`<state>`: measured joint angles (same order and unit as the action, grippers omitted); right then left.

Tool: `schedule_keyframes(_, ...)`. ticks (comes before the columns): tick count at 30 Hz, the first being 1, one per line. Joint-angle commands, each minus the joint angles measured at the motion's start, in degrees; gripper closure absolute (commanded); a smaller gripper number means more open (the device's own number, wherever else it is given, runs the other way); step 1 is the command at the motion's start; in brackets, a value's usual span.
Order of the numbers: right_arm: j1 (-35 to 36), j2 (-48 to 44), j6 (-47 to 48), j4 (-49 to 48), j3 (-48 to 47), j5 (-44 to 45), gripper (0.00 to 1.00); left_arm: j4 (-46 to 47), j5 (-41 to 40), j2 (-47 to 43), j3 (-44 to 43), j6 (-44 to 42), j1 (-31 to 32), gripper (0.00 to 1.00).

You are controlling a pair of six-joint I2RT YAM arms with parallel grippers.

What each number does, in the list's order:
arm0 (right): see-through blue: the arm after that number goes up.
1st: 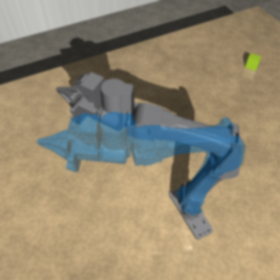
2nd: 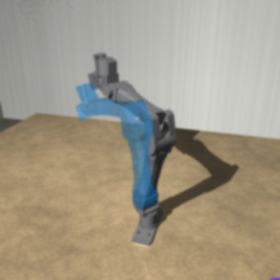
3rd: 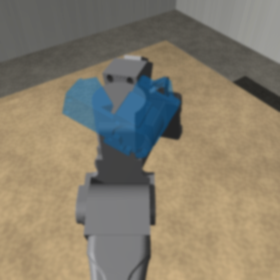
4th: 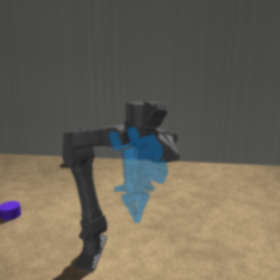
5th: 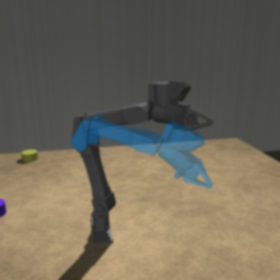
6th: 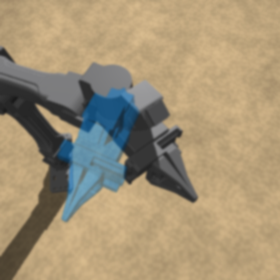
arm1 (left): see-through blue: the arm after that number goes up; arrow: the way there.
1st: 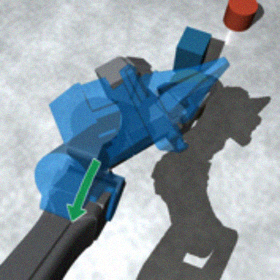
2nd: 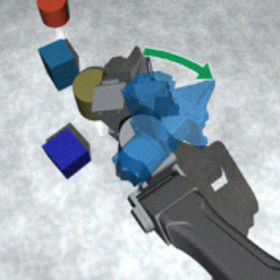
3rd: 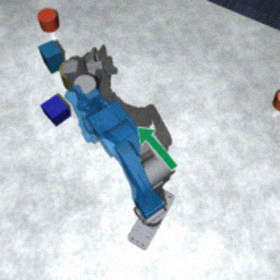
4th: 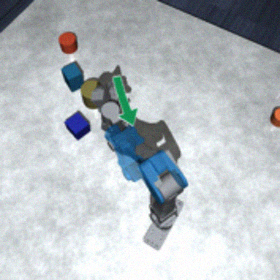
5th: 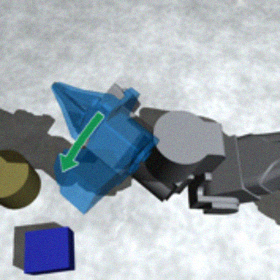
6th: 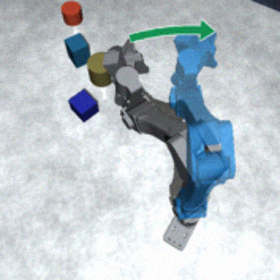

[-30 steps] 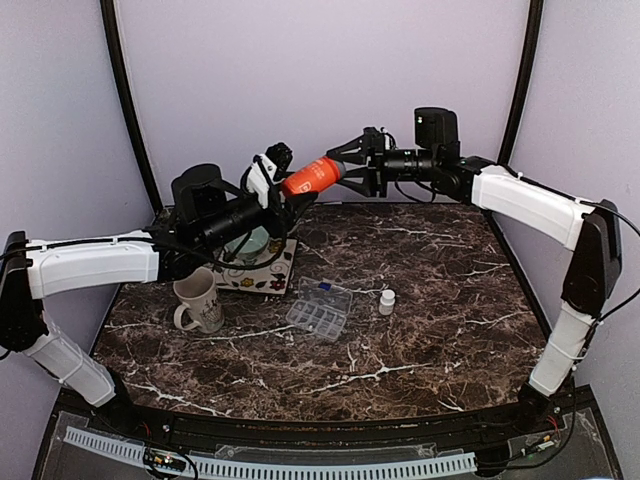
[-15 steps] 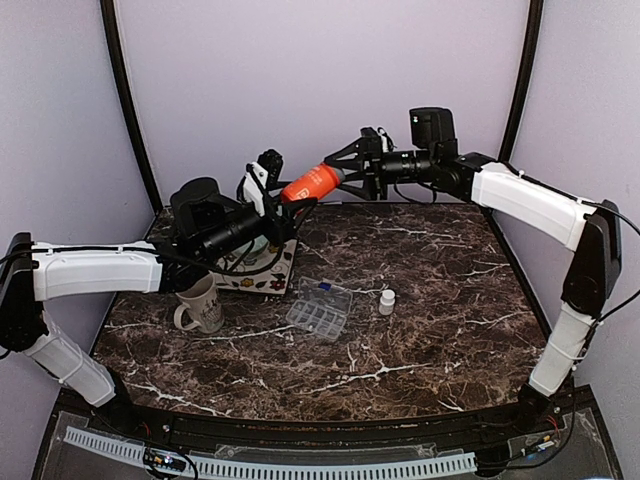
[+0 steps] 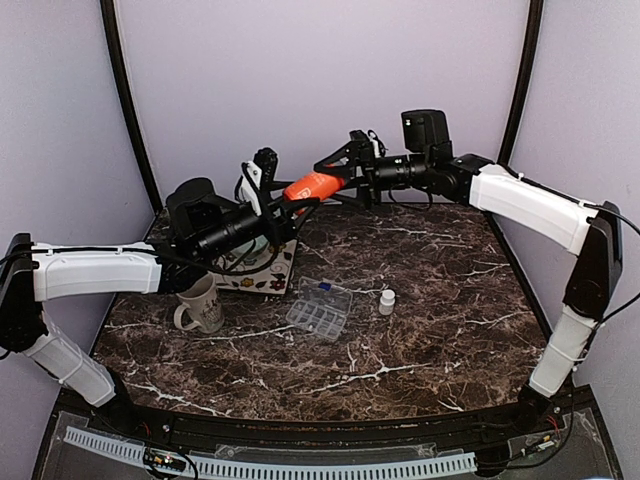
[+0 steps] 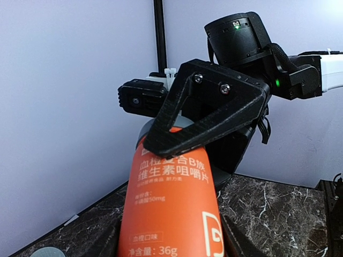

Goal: Sort the pills into containers
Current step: Screw the lid of the pill bottle onto the pill bottle.

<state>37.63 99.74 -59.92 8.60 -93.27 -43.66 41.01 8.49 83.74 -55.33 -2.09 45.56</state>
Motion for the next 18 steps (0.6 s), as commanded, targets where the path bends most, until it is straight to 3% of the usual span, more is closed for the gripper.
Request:
schedule_keyframes(1, 0.42, -2.07, 4.13, 4.71, 0.77, 1.02, 0.3, 8.02, 0.66, -4.22, 0.35, 3.01, -2.06, 0.9)
schedule_keyframes(7, -0.04, -4.11, 10.34, 7.98, 1.35, 2.51, 0.28, 5.89, 5.39, -5.12, 0.87, 7.45, -5.78, 0.9)
schedule_keyframes(15, -0.39, -6.56, 19.09, 11.69, 1.69, 2.89, 0.25, 1.02, 17.47, -4.24, -1.49, 14.93, -11.86, 0.89)
schedule_keyframes(18, -0.45, -7.5, 26.78, 16.29, 0.83, 5.22, 0.25, 1.04, 23.56, -3.23, -2.49, 19.56, -14.38, 0.89)
